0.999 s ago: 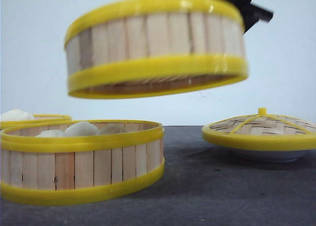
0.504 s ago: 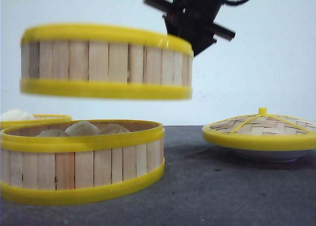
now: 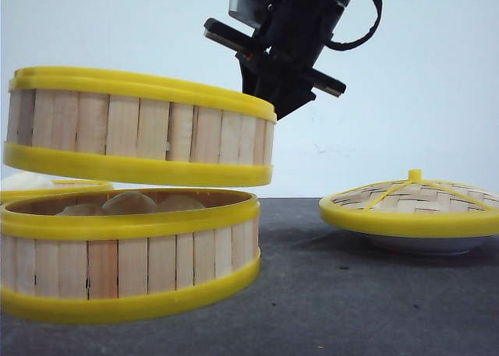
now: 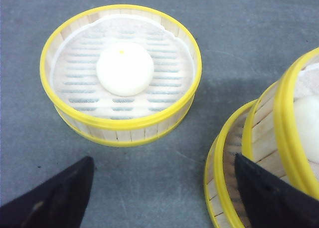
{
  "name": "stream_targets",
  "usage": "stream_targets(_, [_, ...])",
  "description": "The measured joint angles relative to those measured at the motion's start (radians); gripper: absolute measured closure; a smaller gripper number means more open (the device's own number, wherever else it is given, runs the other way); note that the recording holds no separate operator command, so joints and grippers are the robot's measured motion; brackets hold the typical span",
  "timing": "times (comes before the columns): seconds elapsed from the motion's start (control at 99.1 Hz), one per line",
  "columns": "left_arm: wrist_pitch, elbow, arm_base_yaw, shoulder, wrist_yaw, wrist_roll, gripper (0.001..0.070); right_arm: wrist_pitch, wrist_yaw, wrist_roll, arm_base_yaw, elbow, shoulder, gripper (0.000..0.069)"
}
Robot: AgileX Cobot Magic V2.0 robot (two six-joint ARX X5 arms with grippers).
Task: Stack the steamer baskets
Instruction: 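Carry the basket over the nearer basket and lower it on top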
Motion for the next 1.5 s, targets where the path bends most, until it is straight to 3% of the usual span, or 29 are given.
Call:
stream_targets(0.847, [0.000, 0.000, 0.000, 0.000, 0.000, 0.002, 0.0160, 0.055, 0.009, 0.015, 0.018, 0.003, 0.076, 0.0664])
stream_targets(1.503, [0.000, 0.000, 0.000, 0.000, 0.000, 0.002, 0.0160, 0.108, 0.138, -0.039, 0.079, 0.009, 0.093, 0.0664])
